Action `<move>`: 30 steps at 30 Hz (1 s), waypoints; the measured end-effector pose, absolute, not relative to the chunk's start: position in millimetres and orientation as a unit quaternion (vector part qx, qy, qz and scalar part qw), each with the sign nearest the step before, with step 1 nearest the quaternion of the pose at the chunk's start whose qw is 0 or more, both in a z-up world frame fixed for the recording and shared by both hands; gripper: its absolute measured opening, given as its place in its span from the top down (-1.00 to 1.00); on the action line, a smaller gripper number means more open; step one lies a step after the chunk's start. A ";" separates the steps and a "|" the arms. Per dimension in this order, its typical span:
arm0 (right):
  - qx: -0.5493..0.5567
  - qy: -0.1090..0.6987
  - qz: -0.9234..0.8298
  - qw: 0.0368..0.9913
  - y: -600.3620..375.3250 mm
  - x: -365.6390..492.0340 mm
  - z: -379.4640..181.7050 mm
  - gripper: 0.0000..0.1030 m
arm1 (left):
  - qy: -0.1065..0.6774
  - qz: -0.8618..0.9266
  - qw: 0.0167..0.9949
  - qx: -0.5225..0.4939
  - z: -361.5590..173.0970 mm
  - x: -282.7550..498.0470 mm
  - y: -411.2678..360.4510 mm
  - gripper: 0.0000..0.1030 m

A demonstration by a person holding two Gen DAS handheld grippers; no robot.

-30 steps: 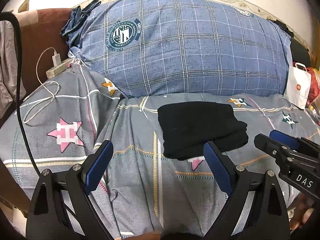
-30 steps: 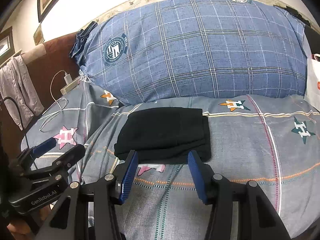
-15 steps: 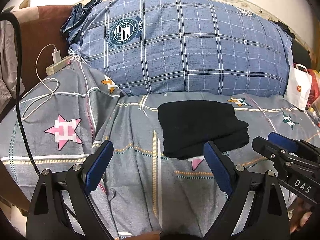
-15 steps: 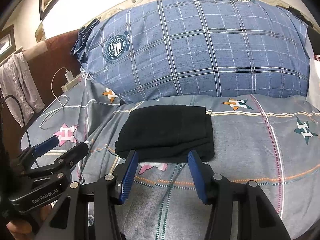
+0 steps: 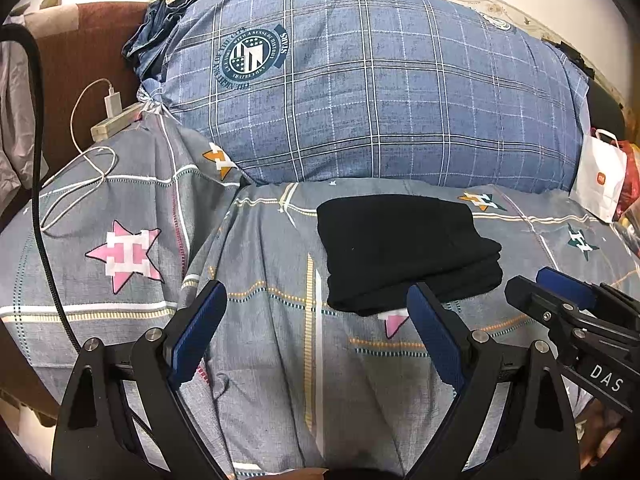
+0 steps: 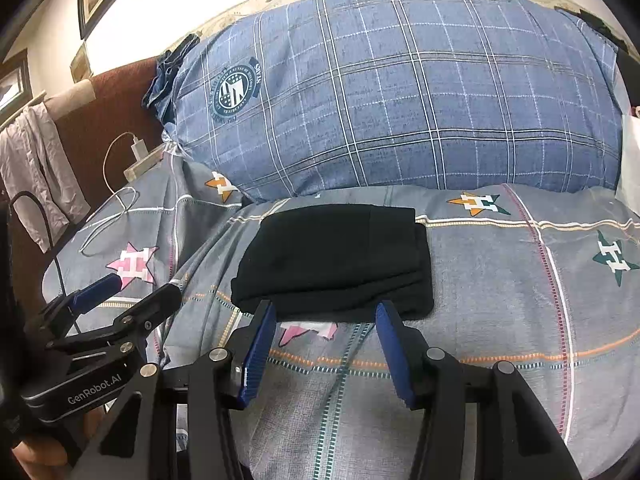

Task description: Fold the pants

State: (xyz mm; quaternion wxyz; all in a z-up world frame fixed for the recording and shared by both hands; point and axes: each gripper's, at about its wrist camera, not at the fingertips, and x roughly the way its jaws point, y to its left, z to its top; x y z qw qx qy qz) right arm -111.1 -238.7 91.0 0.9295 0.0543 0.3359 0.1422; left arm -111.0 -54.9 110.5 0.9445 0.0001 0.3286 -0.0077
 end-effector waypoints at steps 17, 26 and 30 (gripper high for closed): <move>0.053 0.346 0.145 0.925 -234.2 -108.2 82.2 0.03 | 0.344 -0.002 0.939 -0.006 100.2 -105.2 -54.8 -0.78; 0.058 0.349 0.145 0.924 -234.5 -105.7 79.7 0.03 | 0.347 -0.003 0.938 -0.004 97.4 -104.9 -58.1 -0.78; 0.056 0.350 0.146 0.924 -233.3 -106.2 78.5 0.03 | 0.348 -0.002 0.937 -0.003 96.3 -104.2 -59.0 -0.78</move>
